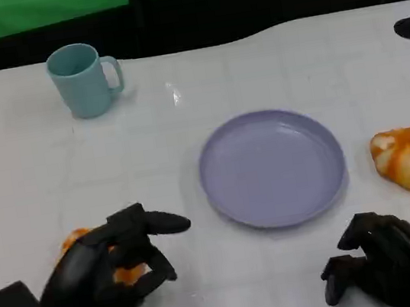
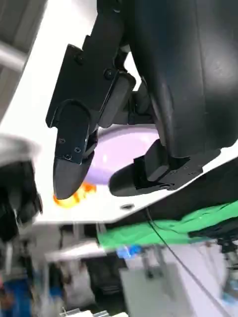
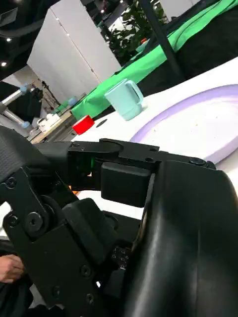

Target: Grasp the bread from the table and place it into the plate.

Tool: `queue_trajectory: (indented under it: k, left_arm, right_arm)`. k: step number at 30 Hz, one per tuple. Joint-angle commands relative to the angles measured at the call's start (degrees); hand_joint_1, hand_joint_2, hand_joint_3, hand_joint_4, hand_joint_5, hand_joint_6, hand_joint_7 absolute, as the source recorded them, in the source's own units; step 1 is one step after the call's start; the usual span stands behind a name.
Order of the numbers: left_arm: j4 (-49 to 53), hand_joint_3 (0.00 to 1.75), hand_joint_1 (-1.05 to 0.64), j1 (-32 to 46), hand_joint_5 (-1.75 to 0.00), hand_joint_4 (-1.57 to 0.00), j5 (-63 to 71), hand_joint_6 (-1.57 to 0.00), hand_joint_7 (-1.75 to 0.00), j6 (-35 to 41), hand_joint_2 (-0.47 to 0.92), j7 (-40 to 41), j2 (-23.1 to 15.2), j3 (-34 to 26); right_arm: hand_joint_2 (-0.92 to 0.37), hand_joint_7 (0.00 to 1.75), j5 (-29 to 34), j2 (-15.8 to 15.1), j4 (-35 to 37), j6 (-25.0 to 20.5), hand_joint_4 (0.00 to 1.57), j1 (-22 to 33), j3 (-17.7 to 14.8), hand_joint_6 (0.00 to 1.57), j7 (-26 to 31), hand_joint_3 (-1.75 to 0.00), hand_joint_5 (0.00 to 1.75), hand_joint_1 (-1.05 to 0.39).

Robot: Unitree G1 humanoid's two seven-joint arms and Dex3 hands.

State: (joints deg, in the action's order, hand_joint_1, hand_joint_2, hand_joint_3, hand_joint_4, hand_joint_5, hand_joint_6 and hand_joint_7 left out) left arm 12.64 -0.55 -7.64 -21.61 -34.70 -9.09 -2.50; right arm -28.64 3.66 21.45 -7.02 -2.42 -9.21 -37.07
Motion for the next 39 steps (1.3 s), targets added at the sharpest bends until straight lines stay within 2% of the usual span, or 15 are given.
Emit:
queue_trajectory:
  k: [1, 2, 5, 9, 10, 11, 13, 14, 16, 21, 25, 29, 34, 39]
  left_arm:
    - [-6.2, 0.16, -0.71, 1.1, -1.16, -0.32, 2.9, -0.41, -0.35, 3.2, 0.92, 2.2, -4.6, -0.1]
    - [-8.0, 0.13, -0.71, 1.1, -1.1, -0.29, 4.7, -0.42, -0.25, 4.0, 0.92, 3.0, -6.0, -0.2]
    - [-11.5, 0.13, -0.75, 1.5, -1.01, -0.21, 9.3, -0.39, -0.15, 5.8, 0.92, 4.6, -9.2, 0.4]
    - [-13.1, 0.14, -0.77, 1.9, -0.99, -0.2, 10.5, -0.38, -0.12, 7.1, 0.92, 5.6, -10.3, 1.1]
    - [-14.3, 0.14, -0.77, 1.7, -0.98, -0.2, 14.8, -0.38, -0.12, 6.0, 0.92, 6.4, -12.8, 1.5]
    - [-15.3, 0.15, -0.79, 1.7, -0.78, -0.23, 18.1, -0.35, -0.06, 5.2, 0.92, 7.0, -14.6, 1.7]
    - [-17.8, 0.15, -0.8, 1.8, -0.64, -0.27, 25.8, -0.34, -0.03, 4.8, 0.92, 9.3, -17.2, 2.5]
    - [-19.0, 0.14, -0.81, 2.0, -0.51, -0.29, 29.2, -0.31, -0.01, 5.2, 0.92, 10.7, -17.8, 2.9]
    - [-21.8, 0.13, -0.81, 2.2, -0.42, -0.29, 36.6, -0.28, 0.0, 6.4, 0.92, 13.3, -19.2, 4.0]
    - [-26.1, 0.08, -0.78, 3.0, -0.36, -0.3, 48.4, -0.26, 0.0, 9.3, 0.92, 17.0, -20.4, 5.8]
    - [-30.6, 0.04, -0.73, 3.3, -0.27, -0.27, 60.5, -0.24, 0.0, 14.8, 0.92, 14.5, -21.9, 8.7]
    - [-31.5, 0.01, -0.71, 3.3, -0.2, -0.29, 63.9, -0.24, 0.0, 17.0, 0.91, 14.2, -22.0, 10.3]
    - [-29.3, 0.0, -0.69, 0.8, -0.17, -0.32, 70.8, -0.24, 0.0, 20.9, 0.85, 10.5, -21.6, 14.3]
    - [-23.8, 0.0, -0.69, -2.7, -0.13, -0.32, 73.1, -0.22, 0.0, 22.7, 0.85, 9.6, -21.3, 17.5]
  right_arm:
    - [-0.72, 0.34, -0.2, -0.1, -0.8, 0.6, 1.57, 0.2, 0.0, 1.57, 0.1, 0.0, 0.72, -1.03]
    - [-0.72, 0.34, -0.1, -0.1, -0.9, 0.6, 1.57, 0.3, 0.0, 1.57, 0.2, 0.0, 0.72, -1.03]
    - [-0.72, 0.34, 0.1, -0.1, -1.0, 0.4, 1.57, 0.3, 0.2, 1.57, 0.5, 0.0, 0.72, -1.04]
    - [-0.72, 0.33, 0.1, -0.1, -1.1, 0.4, 1.57, 0.3, 0.2, 1.57, 0.5, 0.0, 0.71, -1.03]
    - [-0.72, 0.33, 0.0, 0.0, -1.0, 0.2, 1.57, 0.2, 0.2, 1.57, 0.6, 0.0, 0.71, -1.03]
    - [-0.72, 0.33, 0.0, 0.0, -0.9, 0.1, 1.57, 0.1, 0.2, 1.57, 0.6, 0.0, 0.71, -1.03]
    - [-0.72, 0.33, 0.0, -0.1, -0.3, 0.2, 1.57, -0.2, 0.1, 1.57, 0.5, 0.0, 0.71, -1.03]
    - [-0.72, 0.33, 0.0, -0.1, 0.0, 0.4, 1.57, -0.4, 0.1, 1.57, 0.3, 0.0, 0.71, -1.02]
    - [-0.72, 0.34, 0.1, -0.1, 0.2, 0.3, 1.57, -0.6, 0.0, 1.57, 0.6, 0.0, 0.71, -1.02]
    - [-0.72, 0.34, 0.0, -0.1, 0.4, 0.2, 1.57, -0.8, -0.1, 1.57, 0.8, 0.0, 0.72, -1.03]
    - [-0.71, 0.35, 0.1, -0.2, 1.2, 0.6, 1.57, -1.3, -0.2, 1.57, 0.4, 0.0, 0.72, -1.03]
    - [-0.71, 0.34, 0.0, -0.2, 1.4, 0.4, 1.57, -1.4, -0.3, 1.57, 0.4, 0.0, 0.71, -1.03]
    - [-0.71, 0.33, 0.1, -0.3, 1.6, 0.8, 1.57, -1.4, -0.4, 1.57, 0.2, 0.0, 0.7, -1.03]
    - [-0.71, 0.35, 0.1, -0.3, 1.4, 0.6, 1.57, -1.3, -0.4, 1.57, 0.4, 0.0, 0.72, -1.04]
